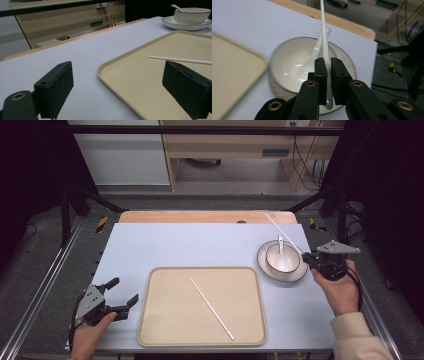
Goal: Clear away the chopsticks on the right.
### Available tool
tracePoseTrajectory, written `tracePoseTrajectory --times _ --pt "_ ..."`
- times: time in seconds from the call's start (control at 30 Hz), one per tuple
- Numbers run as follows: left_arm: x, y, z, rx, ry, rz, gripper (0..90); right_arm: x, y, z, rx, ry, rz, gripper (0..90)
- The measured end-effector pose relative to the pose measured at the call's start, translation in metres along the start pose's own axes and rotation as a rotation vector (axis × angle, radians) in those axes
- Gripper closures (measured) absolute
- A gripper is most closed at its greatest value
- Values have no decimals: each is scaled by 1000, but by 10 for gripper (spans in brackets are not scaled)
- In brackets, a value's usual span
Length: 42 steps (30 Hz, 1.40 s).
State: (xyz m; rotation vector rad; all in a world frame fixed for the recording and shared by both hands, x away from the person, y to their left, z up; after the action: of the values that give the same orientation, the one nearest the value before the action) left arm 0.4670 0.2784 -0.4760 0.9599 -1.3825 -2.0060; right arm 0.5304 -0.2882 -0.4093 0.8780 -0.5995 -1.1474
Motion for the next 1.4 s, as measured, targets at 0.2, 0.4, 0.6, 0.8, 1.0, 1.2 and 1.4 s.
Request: tracePoseTrajectory --times 0.2,0.4,0.6,0.8,1.0,1.2,1.4 --pt "1 1 1 4 2 -3 95 -83 -32 15 -23 102 -2 838" --pt "2 3 1 6 1 -6 96 -140 -67 12 -83 152 45 838" --pt "3 3 0 4 -6 -11 98 -165 -88 0 -110 170 43 838" --pt "7 6 -1 7 -10 -13 99 -182 -106 -4 -156 197 40 837" --pt "16 11 -5 12 -37 -12 122 -200 -118 -8 -203 208 68 837" --pt "23 14 -9 -10 -58 10 153 -209 -125 -11 -227 234 72 836" --pt "34 25 -14 -31 -83 13 204 -213 -127 -10 -236 248 51 834"
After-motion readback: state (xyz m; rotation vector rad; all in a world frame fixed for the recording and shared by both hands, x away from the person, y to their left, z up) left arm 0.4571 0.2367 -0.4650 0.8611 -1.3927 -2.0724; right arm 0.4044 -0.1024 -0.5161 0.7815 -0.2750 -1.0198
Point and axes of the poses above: each handheld gripper's, and its own axes: z roughly backward along the jaws, y roughly out of its top, x roughly to its right, the point moved 7 cm from there along -z, roughly forward along the jaws, and after that the axes turned 10 degrees about -z, right-handed, at the moved point
